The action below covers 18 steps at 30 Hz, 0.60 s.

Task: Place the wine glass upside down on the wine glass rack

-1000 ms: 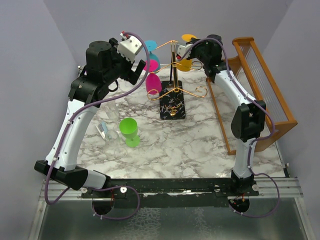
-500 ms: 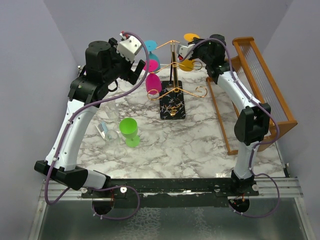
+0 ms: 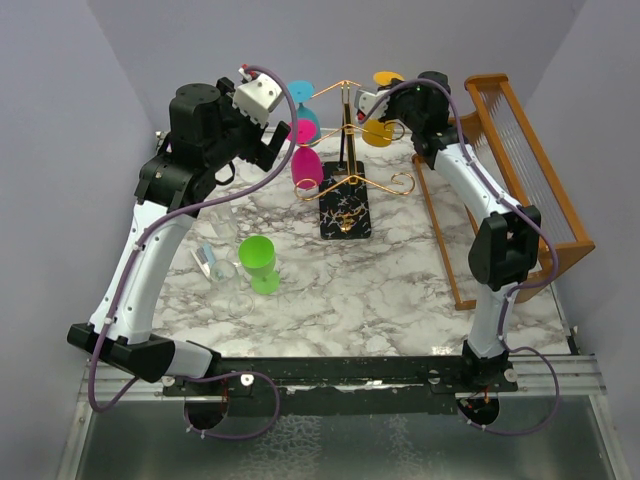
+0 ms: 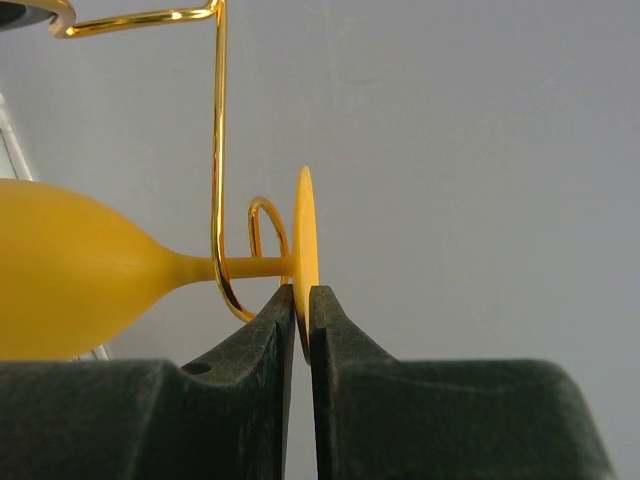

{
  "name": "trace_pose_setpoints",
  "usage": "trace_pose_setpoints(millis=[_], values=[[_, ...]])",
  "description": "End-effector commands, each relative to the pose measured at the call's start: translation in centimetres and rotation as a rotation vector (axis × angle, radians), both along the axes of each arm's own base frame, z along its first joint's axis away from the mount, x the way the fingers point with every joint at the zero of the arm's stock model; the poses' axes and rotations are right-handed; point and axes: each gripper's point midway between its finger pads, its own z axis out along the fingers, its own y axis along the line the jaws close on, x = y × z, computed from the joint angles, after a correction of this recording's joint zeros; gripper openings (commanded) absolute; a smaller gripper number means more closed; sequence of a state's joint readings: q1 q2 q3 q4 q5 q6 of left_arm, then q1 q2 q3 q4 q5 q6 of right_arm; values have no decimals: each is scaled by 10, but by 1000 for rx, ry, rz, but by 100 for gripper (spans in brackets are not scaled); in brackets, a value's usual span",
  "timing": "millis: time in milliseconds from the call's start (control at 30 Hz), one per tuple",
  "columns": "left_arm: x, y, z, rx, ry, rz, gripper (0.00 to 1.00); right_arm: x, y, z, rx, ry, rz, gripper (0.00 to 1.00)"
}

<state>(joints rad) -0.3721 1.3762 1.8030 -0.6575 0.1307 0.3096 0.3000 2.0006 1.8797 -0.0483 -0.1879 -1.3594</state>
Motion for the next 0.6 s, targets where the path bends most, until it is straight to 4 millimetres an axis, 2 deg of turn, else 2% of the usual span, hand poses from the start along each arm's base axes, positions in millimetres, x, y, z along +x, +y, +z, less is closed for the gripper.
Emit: trace_pose_setpoints(millis=[0, 567], values=[[-7, 1, 16, -25, -49, -19, 91, -6, -20, 34, 13, -63, -77, 12], [-12, 3, 18, -34, -53, -21, 91, 20, -26, 36, 51, -81, -151, 13]])
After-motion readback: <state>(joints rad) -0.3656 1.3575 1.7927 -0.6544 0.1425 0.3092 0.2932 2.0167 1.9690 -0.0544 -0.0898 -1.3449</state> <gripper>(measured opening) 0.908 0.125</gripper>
